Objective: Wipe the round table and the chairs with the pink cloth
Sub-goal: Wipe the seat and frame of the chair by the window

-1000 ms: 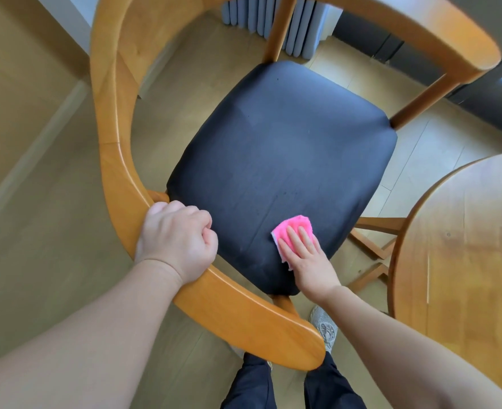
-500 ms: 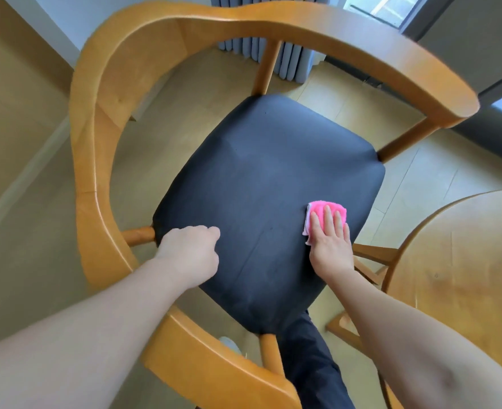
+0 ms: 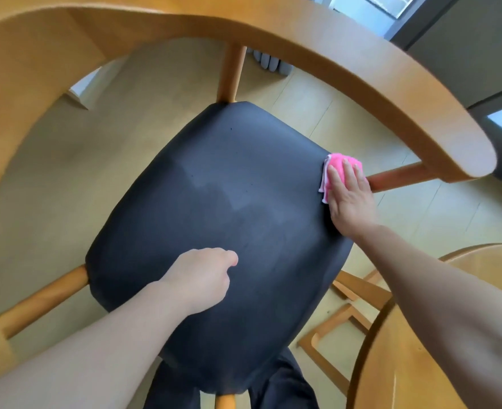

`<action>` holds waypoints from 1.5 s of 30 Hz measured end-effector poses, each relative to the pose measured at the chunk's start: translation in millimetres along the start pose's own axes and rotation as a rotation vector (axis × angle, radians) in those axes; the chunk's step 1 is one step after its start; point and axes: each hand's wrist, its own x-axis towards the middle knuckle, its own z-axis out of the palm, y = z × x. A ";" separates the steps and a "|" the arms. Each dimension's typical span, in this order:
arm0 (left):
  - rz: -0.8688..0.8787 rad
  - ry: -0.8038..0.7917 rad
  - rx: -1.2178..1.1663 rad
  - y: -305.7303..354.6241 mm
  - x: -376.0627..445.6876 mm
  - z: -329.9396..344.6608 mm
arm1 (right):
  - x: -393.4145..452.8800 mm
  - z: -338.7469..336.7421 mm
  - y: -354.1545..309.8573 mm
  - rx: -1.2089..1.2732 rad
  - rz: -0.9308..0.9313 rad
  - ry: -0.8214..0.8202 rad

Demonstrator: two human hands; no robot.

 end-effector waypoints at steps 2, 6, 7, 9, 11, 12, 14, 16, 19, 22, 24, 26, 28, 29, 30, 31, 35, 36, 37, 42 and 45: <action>0.013 -0.003 0.008 -9.0 6.1 -2.8 | 11.8 1.6 -2.3 0.010 0.029 0.033; 0.013 0.019 0.025 -27.0 6.9 -12.7 | 13.3 14.2 -7.5 0.060 0.103 0.120; 0.010 0.030 0.019 -31.1 3.4 -15.0 | 5.9 19.3 -10.3 0.080 0.126 0.135; 0.020 0.041 0.013 -38.2 -5.1 -18.1 | -20.4 32.5 -22.3 0.131 0.231 0.133; 0.028 0.042 0.013 -45.2 -12.5 -21.0 | -57.2 50.4 -44.7 0.214 0.392 0.111; 0.026 0.044 0.008 -48.4 -14.3 -22.7 | -74.9 58.3 -58.6 0.264 0.458 0.102; 0.016 0.046 0.004 -53.6 -14.5 -26.2 | -101.9 69.7 -86.7 0.333 0.534 0.088; 0.019 0.041 0.014 -55.1 -13.2 -29.0 | -118.5 75.9 -107.3 0.259 0.504 0.066; 0.044 0.049 0.067 -57.7 -9.1 -33.9 | -123.1 74.3 -126.1 0.060 0.243 0.060; 0.030 0.069 0.107 -62.2 -3.9 -39.9 | -105.4 69.1 -138.4 -0.020 -0.071 0.075; 0.015 0.077 0.112 -62.4 -1.4 -41.7 | -87.2 63.5 -141.5 -0.009 -0.145 0.059; 0.004 0.086 0.101 -60.4 1.0 -42.6 | -68.8 56.0 -138.2 -0.016 -0.183 0.031; 0.008 0.100 0.089 -58.7 3.8 -43.9 | -47.7 46.5 -127.0 -0.046 -0.214 0.029; 0.011 0.106 0.084 -58.2 5.1 -44.5 | -36.5 40.8 -119.7 -0.057 -0.221 0.038; 0.013 0.112 0.081 -58.2 6.1 -44.9 | -25.4 35.4 -112.6 -0.056 -0.215 0.037; 0.014 0.119 0.080 -58.6 6.9 -45.4 | -14.3 30.3 -105.2 -0.047 -0.195 0.029; -0.013 0.131 0.066 -63.4 9.0 -46.3 | 30.5 11.6 -72.0 -0.010 -0.038 0.044; -0.019 0.132 0.060 -64.5 8.9 -45.9 | 40.7 6.3 -63.4 0.004 0.016 0.080; -0.023 0.133 0.055 -65.6 8.9 -45.6 | 50.8 0.5 -55.7 0.027 0.073 0.116; -0.036 0.150 0.043 -74.1 9.0 -43.9 | 80.2 -10.2 -46.2 0.145 0.229 0.195; -0.045 0.140 0.041 -78.8 4.5 -42.2 | 61.4 -0.2 -56.4 0.056 0.204 0.175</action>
